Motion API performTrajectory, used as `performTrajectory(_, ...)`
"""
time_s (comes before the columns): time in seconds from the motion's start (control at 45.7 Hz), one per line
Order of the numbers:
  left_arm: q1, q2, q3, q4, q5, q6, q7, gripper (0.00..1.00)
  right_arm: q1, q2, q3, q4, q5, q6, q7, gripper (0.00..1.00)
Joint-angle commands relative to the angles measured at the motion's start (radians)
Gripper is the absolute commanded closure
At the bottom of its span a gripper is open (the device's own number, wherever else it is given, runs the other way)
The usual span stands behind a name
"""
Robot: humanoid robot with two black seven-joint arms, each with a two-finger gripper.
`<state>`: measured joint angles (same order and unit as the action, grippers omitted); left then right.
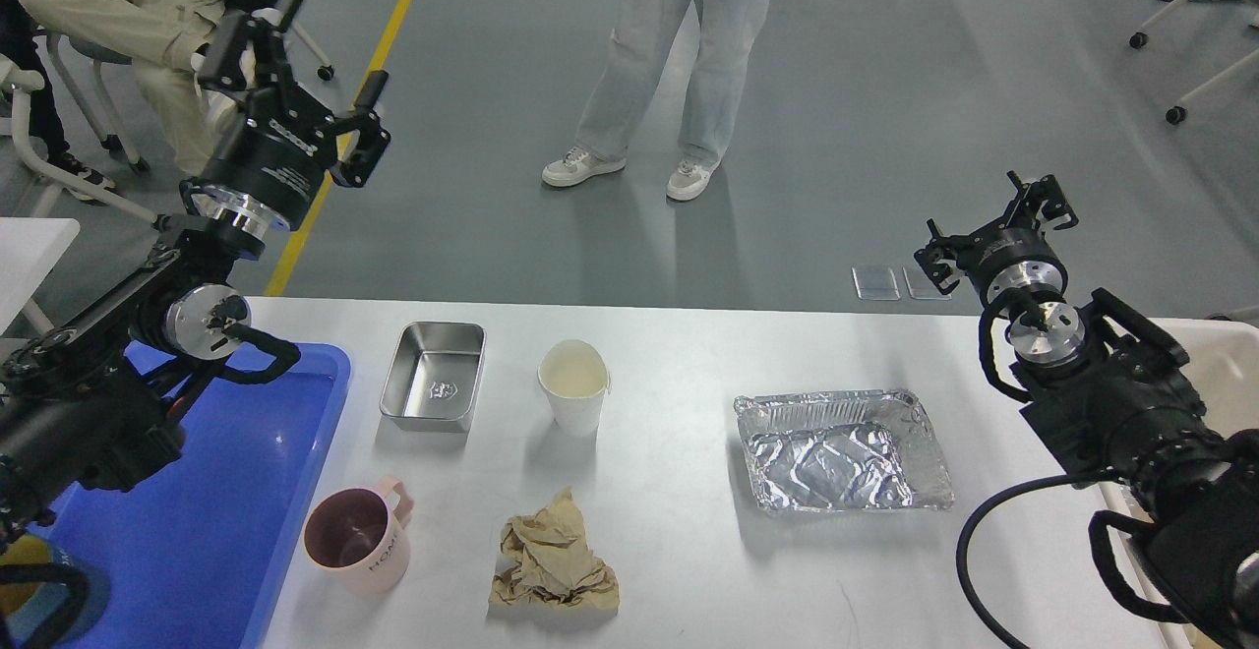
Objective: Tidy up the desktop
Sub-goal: 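Swing the left arm out over the blue tray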
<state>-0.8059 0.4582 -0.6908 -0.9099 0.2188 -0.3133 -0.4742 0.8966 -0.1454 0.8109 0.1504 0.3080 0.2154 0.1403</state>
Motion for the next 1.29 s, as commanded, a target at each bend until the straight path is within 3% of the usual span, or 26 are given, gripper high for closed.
performTrajectory(0.0,-0.047,0.166,0.279,-0.184,0.007,0.102,0.014,0.04,-0.005,0.000,0.001,0.000,0.000,0.004,0.001,0.00)
performTrajectory(0.153,-0.108,0.352,0.523,-0.411,0.024,0.183,0.040,0.04,-0.005,0.001,0.001,0.001,-0.001,0.006,0.001,0.00)
performTrajectory(0.263,-0.142,0.430,0.651,-0.509,0.111,0.238,0.074,0.04,-0.005,0.006,-0.003,0.003,-0.001,0.006,0.001,0.00)
performTrajectory(0.372,-0.156,0.511,0.726,-0.608,0.212,0.295,0.114,0.04,-0.013,0.006,-0.003,0.003,-0.003,0.007,-0.001,0.00)
performTrajectory(0.547,-0.159,0.652,0.801,-0.714,0.372,0.358,0.118,0.04,-0.021,0.004,-0.003,0.003,-0.003,0.035,-0.001,0.00)
performTrajectory(0.722,-0.174,0.809,0.814,-0.742,0.481,0.292,0.105,0.04,-0.021,0.006,-0.004,0.003,-0.003,0.036,-0.001,0.00)
performTrajectory(0.854,-0.239,0.919,0.812,-0.745,0.528,0.148,0.054,0.04,-0.028,0.004,-0.003,0.003,-0.003,0.036,0.001,0.00)
performTrajectory(0.985,-0.271,0.990,0.814,-0.741,0.537,0.010,0.051,0.03,-0.034,0.012,-0.004,0.003,-0.003,0.036,0.001,0.00)
performTrajectory(1.116,-0.239,0.998,0.852,-0.733,0.582,-0.070,0.089,0.01,-0.034,0.029,-0.004,0.003,-0.003,0.036,0.001,0.00)
performTrajectory(1.27,-0.233,1.036,0.878,-0.733,0.657,-0.066,0.172,0.01,-0.044,0.033,-0.003,0.003,-0.003,0.036,0.001,0.00)
